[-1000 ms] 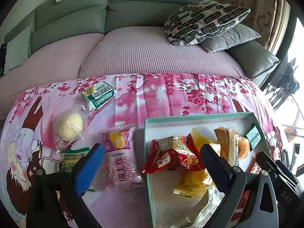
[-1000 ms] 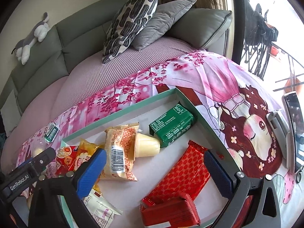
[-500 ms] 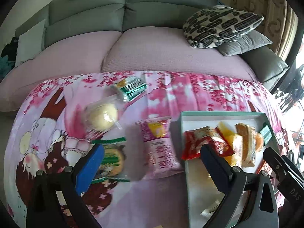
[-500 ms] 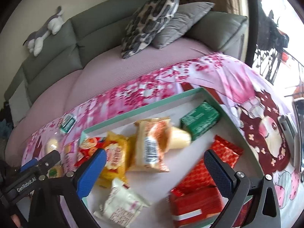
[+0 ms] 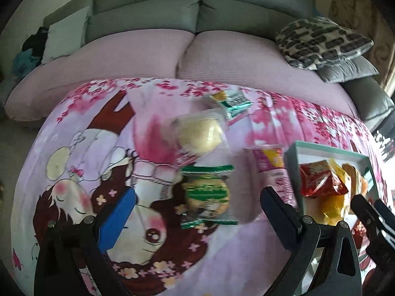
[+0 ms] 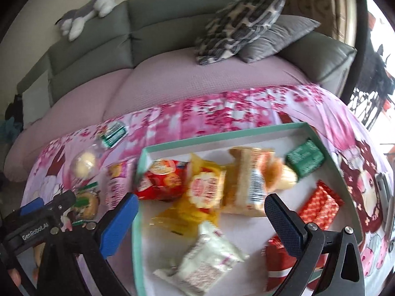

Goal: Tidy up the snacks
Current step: 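Withdraw both open tools from the tray toward the remaining snacks, then grasp the green-wrapped cake with the left tool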

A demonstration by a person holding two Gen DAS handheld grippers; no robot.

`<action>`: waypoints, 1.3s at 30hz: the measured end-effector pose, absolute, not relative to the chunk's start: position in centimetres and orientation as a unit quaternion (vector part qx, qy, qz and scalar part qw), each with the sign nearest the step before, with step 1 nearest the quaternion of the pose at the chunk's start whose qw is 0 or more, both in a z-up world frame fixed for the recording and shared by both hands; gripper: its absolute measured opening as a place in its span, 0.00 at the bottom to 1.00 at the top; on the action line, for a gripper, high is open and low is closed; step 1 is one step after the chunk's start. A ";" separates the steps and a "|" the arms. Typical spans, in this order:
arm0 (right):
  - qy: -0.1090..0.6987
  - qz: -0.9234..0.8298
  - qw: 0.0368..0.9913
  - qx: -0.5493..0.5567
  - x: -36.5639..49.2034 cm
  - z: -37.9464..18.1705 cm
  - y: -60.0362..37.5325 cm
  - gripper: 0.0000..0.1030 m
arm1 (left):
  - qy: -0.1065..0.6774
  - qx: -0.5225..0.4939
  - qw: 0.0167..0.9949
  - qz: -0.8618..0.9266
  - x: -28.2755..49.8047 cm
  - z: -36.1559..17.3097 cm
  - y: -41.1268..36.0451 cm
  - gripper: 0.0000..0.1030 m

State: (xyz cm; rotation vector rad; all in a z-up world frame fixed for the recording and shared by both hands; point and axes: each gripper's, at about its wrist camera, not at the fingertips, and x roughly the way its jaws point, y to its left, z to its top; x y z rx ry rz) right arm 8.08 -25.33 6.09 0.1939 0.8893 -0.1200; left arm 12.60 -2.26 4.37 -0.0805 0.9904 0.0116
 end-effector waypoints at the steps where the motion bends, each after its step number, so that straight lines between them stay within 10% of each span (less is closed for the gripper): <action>1: 0.429 -0.054 0.897 0.090 8.2 6.1 -24.7 1.00 | 0.475 -0.043 0.879 0.009 12.7 4.3 -1.9 0.98; 39: 0.441 -0.031 0.896 0.043 10.5 4.3 -18.5 0.78 | 0.521 -0.068 0.851 -0.012 15.5 -0.1 -1.3 0.91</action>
